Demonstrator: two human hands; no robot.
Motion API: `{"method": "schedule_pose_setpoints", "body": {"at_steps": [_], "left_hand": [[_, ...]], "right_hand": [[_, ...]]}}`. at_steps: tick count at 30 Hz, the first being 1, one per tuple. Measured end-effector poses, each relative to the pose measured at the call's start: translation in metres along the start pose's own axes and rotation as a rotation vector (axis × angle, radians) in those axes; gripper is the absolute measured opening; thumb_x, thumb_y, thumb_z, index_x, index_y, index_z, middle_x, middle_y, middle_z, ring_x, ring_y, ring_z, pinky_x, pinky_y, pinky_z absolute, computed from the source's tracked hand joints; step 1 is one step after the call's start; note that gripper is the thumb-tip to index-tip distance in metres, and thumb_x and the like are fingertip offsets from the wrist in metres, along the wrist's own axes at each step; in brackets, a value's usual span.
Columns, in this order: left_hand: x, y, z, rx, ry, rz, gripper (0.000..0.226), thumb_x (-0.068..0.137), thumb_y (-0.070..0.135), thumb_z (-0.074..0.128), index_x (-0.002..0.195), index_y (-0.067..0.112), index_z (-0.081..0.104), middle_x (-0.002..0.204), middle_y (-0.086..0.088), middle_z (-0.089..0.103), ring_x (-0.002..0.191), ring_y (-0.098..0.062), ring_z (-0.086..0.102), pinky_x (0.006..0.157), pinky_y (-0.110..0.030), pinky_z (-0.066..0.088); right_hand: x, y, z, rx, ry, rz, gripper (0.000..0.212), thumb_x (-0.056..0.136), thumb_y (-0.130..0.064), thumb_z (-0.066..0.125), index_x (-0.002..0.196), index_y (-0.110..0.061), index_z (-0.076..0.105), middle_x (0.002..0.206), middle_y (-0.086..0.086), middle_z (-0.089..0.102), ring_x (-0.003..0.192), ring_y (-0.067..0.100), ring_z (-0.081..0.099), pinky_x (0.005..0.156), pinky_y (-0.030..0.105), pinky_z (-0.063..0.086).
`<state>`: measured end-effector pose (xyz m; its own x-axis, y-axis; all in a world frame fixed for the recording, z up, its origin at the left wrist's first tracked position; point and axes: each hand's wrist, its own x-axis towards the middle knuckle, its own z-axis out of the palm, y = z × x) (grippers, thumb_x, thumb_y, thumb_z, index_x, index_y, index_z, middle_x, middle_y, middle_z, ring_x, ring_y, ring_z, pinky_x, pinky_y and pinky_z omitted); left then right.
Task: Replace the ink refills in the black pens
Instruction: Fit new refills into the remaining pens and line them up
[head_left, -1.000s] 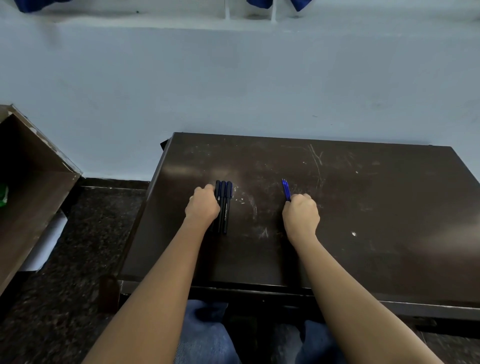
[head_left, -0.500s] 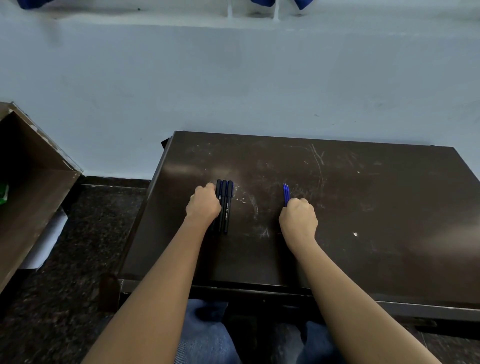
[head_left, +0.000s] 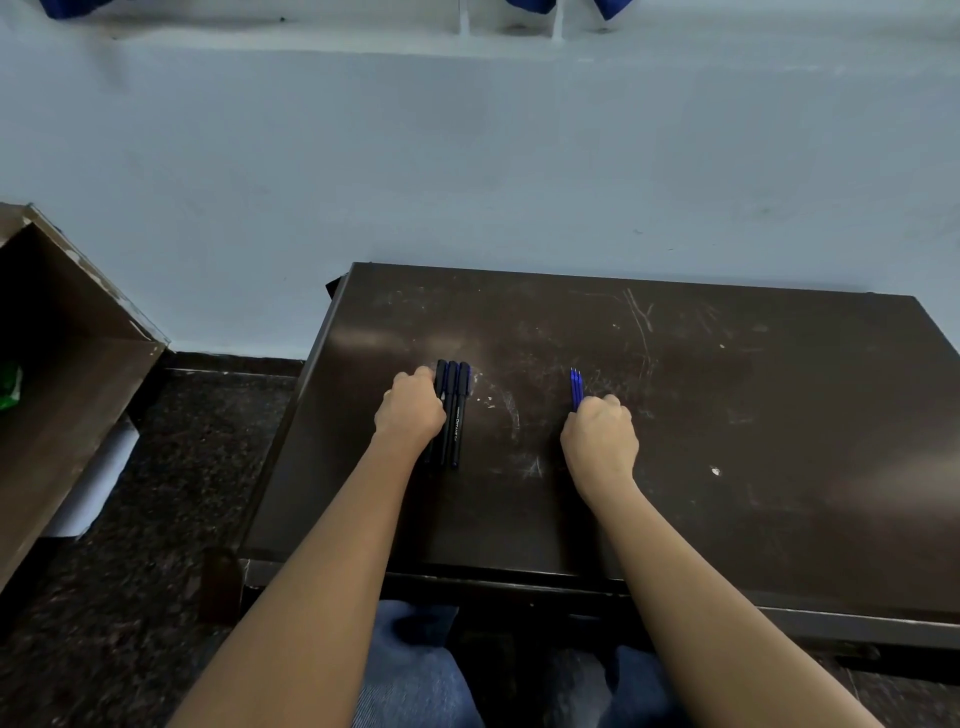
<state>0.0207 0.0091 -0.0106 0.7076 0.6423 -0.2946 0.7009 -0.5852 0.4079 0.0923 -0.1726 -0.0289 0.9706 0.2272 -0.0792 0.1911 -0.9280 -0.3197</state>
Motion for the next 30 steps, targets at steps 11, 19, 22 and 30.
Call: {"method": "schedule_pose_setpoints", "body": {"at_steps": [11, 19, 22, 30], "left_hand": [[0.0006, 0.0003, -0.0001, 0.006, -0.007, 0.005, 0.040, 0.093, 0.014, 0.050, 0.133, 0.013, 0.047, 0.127, -0.015, 0.047, 0.112, -0.033, 0.052, 0.091, -0.040, 0.045], [0.0017, -0.0011, 0.0006, -0.008, -0.007, 0.013, 0.039, 0.093, 0.015, 0.050, 0.132, 0.012, 0.047, 0.127, -0.016, 0.048, 0.112, -0.033, 0.053, 0.091, -0.041, 0.045], [0.0028, -0.0016, 0.0008, -0.014, 0.002, 0.010, 0.040, 0.093, 0.015, 0.049, 0.133, 0.013, 0.046, 0.127, -0.016, 0.047, 0.114, -0.033, 0.052, 0.093, -0.041, 0.044], [0.0034, -0.0043, -0.0027, -0.021, 0.020, 0.008, 0.038, 0.094, 0.017, 0.049, 0.131, 0.011, 0.046, 0.128, -0.016, 0.048, 0.115, -0.033, 0.051, 0.092, -0.041, 0.043]], "right_hand": [[0.0010, -0.0025, -0.0042, -0.006, -0.030, -0.002, 0.023, 0.094, -0.006, 0.046, 0.108, 0.003, 0.061, 0.114, 0.016, 0.055, 0.107, 0.031, 0.051, 0.076, 0.038, 0.046], [-0.0007, -0.0039, -0.0050, -0.007, -0.022, 0.003, 0.023, 0.094, -0.005, 0.043, 0.107, 0.003, 0.061, 0.114, 0.017, 0.055, 0.107, 0.032, 0.050, 0.075, 0.038, 0.046], [-0.0004, -0.0037, -0.0053, -0.002, -0.016, 0.009, 0.024, 0.094, -0.006, 0.043, 0.107, 0.004, 0.061, 0.114, 0.017, 0.054, 0.107, 0.032, 0.050, 0.075, 0.039, 0.046], [0.0036, -0.0003, -0.0028, 0.004, 0.072, -0.017, 0.022, 0.093, -0.006, 0.043, 0.097, 0.005, 0.061, 0.106, 0.017, 0.055, 0.101, 0.032, 0.051, 0.064, 0.034, 0.038]]}}
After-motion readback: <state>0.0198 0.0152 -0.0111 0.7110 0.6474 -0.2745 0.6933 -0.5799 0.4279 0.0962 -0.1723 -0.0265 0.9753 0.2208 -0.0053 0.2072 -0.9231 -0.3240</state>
